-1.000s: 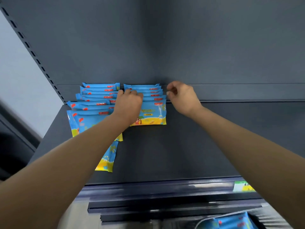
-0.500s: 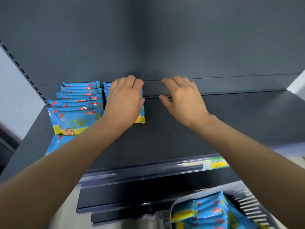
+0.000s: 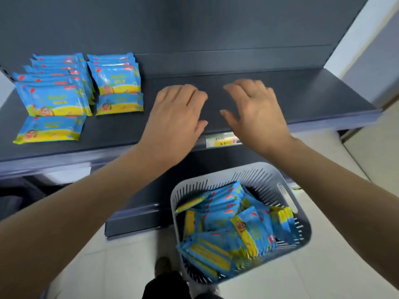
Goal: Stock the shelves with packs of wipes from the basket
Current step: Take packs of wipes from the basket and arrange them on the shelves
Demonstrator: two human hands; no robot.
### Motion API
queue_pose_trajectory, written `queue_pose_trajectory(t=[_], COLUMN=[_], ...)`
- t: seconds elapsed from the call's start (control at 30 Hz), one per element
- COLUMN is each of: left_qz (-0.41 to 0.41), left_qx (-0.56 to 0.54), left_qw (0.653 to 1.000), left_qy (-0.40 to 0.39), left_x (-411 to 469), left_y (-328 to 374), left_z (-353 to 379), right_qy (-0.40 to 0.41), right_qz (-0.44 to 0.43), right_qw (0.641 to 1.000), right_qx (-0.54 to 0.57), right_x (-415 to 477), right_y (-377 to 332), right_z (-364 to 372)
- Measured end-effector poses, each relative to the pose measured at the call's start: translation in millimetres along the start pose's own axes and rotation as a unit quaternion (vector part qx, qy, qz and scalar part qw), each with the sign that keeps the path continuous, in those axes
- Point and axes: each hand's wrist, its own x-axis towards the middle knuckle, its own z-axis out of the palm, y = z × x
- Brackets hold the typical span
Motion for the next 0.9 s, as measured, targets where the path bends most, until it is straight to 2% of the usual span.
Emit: queue_pose_trajectory(t=[0.1,0.23,0.43,0.57,0.67,0.77,0.9], left_qz=[0.007,0.000,0.025,0.066,0.054,0.042,0.052], left_qx=[-0.021,-0.049,-0.096,-0.125,-0.139,-0.137,-0.105], left_qw=[0.999,0.989,0.967,0.934,0.896,0.848,0.807], left_qy=[-0.040,-0.138,-0.236,-0.328,-0.419,-0.510,-0.579], left_x=[-27,-63,-99,-107,-116,-130,-150], left_y=[34,63,96,105,101,90,82], left_z=[23,59,105,126,137,142,146], right_qy=[-0.043,-0.134,-0.324,-0.437,-0.509,-0.543,-0.567], right_qz=[0.009,0.022,0.080,0.112,0.102,0.100,0.108], right_qw=[0.999,0.991,0.942,0.892,0.853,0.831,0.814], right_qx=[0.001,-0.009,-0.027,-0.028,-0.050,-0.063,-0.064], right_x=[-46,-99,-143,-164,-181,-193,-200], right_y=[16,39,78,93,99,103,103], right_z=[9,32,59,72,86,100,114])
